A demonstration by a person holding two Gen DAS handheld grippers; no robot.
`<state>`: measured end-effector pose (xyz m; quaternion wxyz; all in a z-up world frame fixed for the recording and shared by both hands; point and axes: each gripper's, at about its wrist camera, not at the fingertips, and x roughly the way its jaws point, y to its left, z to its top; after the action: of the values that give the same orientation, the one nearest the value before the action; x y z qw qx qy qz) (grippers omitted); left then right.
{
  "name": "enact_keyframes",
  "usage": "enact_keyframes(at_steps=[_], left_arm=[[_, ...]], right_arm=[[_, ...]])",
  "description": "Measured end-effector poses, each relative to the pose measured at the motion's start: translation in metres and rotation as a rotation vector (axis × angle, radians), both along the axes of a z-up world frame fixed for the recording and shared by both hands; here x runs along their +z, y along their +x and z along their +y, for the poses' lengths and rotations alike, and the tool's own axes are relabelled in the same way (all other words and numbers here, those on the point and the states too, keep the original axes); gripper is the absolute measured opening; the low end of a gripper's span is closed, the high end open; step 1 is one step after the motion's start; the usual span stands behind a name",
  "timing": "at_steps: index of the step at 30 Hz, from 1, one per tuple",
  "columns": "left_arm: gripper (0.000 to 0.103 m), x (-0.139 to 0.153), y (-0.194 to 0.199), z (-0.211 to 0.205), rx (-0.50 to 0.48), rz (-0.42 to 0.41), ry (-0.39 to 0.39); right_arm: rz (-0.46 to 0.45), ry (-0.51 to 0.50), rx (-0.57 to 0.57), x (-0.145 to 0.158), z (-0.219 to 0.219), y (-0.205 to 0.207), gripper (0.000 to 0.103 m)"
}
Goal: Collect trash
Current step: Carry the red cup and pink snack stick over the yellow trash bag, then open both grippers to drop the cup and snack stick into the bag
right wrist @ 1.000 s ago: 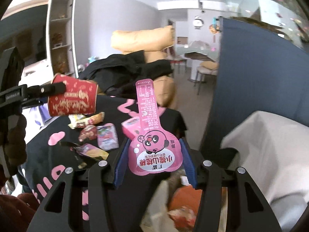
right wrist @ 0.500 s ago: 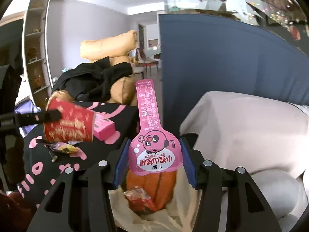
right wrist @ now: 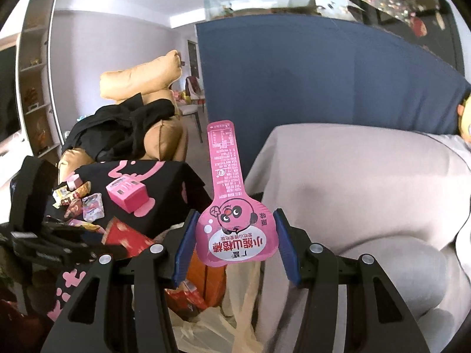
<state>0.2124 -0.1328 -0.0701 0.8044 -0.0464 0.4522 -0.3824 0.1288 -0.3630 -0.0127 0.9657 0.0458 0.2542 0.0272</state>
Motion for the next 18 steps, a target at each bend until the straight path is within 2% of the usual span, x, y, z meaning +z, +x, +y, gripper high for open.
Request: enact_keyframes(at_steps=[3, 7, 11, 12, 14, 18], left_arm=[[0.059, -0.019, 0.006, -0.017, -0.018, 0.037, 0.026], [0.059, -0.042, 0.012, -0.04, -0.039, 0.043, 0.059], [0.065, -0.055, 0.019, -0.051, -0.059, 0.052, 0.064], [0.066, -0.054, 0.021, -0.048, -0.057, 0.061, 0.053], [0.075, -0.047, 0.021, -0.039, -0.048, 0.059, 0.029], [0.091, -0.019, 0.021, -0.01, 0.014, -0.019, -0.034]], right_arm=[[0.006, 0.006, -0.007, -0.004, -0.004, 0.001, 0.048], [0.017, 0.023, -0.007, -0.007, -0.006, 0.008, 0.048], [0.025, 0.027, -0.005, -0.009, -0.002, 0.014, 0.048], [0.027, 0.026, -0.004, -0.009, -0.001, 0.015, 0.048], [0.032, 0.016, 0.001, -0.011, 0.003, 0.016, 0.049], [0.051, 0.021, 0.025, -0.019, 0.011, 0.02, 0.049]])
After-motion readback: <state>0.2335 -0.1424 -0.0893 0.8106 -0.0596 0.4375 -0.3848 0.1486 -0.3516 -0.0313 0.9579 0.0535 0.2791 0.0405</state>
